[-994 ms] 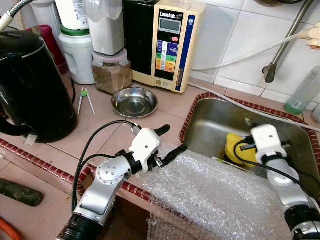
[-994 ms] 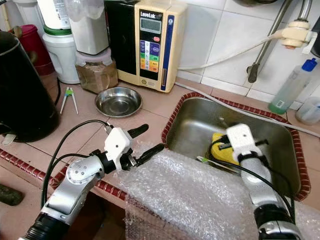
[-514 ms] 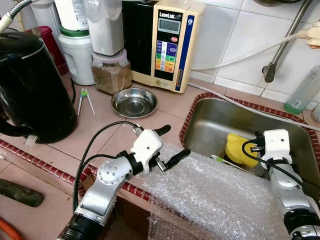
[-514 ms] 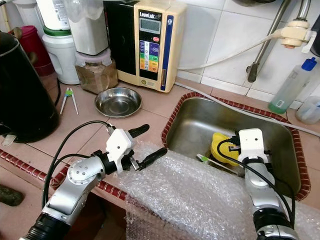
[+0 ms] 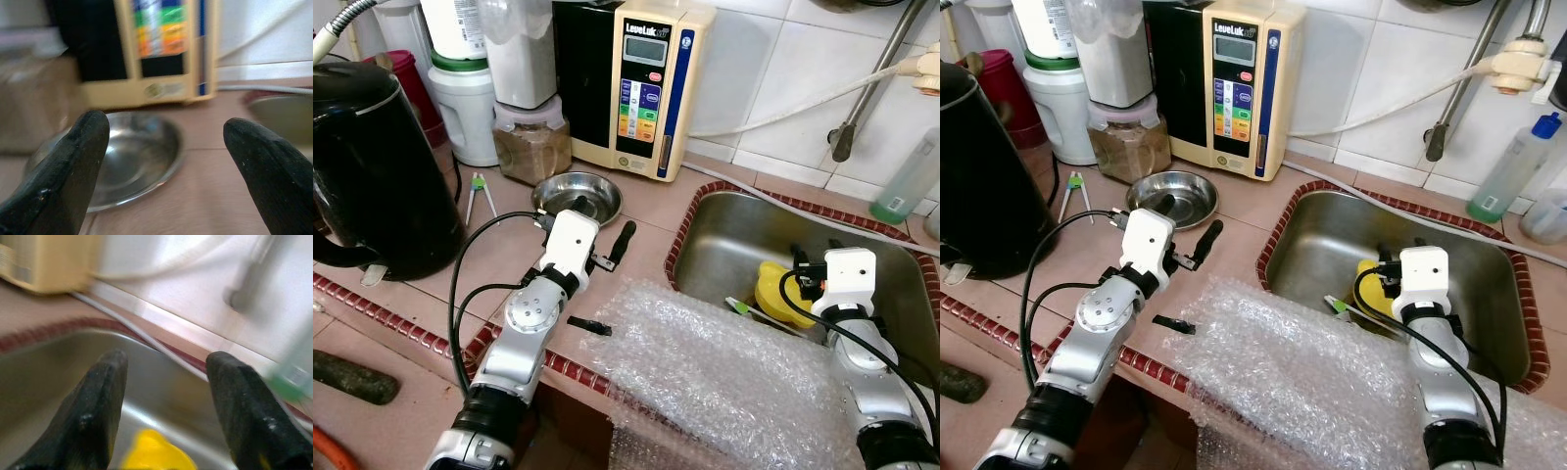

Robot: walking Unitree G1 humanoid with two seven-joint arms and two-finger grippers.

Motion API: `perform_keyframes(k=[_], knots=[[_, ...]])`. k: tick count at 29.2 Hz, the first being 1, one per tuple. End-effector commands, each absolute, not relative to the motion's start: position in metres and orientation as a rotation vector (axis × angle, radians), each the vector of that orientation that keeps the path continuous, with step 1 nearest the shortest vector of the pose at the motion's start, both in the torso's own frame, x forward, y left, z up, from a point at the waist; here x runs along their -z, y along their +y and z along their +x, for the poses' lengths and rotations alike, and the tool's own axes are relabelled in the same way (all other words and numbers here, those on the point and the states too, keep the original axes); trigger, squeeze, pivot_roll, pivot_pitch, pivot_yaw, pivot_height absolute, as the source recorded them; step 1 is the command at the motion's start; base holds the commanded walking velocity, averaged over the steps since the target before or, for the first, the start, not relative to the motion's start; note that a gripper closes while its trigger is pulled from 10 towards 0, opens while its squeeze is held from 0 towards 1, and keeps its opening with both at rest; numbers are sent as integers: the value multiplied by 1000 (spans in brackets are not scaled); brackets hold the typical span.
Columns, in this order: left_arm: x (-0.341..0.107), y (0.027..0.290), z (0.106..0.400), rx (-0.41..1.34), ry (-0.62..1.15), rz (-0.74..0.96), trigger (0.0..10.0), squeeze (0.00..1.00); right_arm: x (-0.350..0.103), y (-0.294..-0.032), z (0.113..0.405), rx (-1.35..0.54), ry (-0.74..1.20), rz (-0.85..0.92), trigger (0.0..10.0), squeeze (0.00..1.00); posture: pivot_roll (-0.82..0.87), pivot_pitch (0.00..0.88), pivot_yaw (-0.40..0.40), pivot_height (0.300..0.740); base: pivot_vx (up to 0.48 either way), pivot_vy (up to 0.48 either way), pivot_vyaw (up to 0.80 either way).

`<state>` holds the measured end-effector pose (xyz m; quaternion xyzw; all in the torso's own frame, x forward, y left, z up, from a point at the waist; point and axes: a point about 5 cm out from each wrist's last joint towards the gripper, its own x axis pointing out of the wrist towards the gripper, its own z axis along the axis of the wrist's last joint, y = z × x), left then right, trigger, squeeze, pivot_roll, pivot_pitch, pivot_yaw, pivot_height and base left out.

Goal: Kitchen organization

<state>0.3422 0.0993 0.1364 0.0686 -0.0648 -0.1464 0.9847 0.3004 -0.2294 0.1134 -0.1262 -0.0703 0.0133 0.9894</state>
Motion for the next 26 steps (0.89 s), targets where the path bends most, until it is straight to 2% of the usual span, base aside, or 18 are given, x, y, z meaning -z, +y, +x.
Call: perform_keyframes(k=[1,5,7,14,23,24,25,26], knots=[[-135,99,347,248,-106,130,10000,1000,-118,-221,297,-78,-152,-258,10000,1000,83,0,-42,740,0,0,0],[-129,96,352,201,-60,98,10000,1000,-125,-204,284,-162,-177,-278,10000,1000,56,0,-35,740,0,0,0],[-120,99,359,106,9,55,10000,1000,-131,-190,270,-236,-177,-282,10000,1000,26,0,-26,740,0,0,0],[-116,95,368,25,77,-50,10000,1000,-128,-161,241,-372,-136,-293,10000,1000,-12,0,-14,740,0,0,0],[-125,100,378,-54,94,-151,10000,1000,-126,-151,230,-385,-103,-267,10000,1000,-28,0,-6,740,0,0,0],[-126,101,379,-60,95,-160,10000,863,-126,-150,230,-386,-101,-266,10000,1000,-27,0,-5,740,0,0,0],[-126,101,379,-62,95,-168,10000,863,-126,-150,229,-387,-99,-265,10000,1000,-27,0,-4,740,0,0,0],[-127,102,380,-69,98,-173,10000,643,-127,-149,229,-387,-96,-265,10000,1000,-26,0,-4,740,0,0,0]])
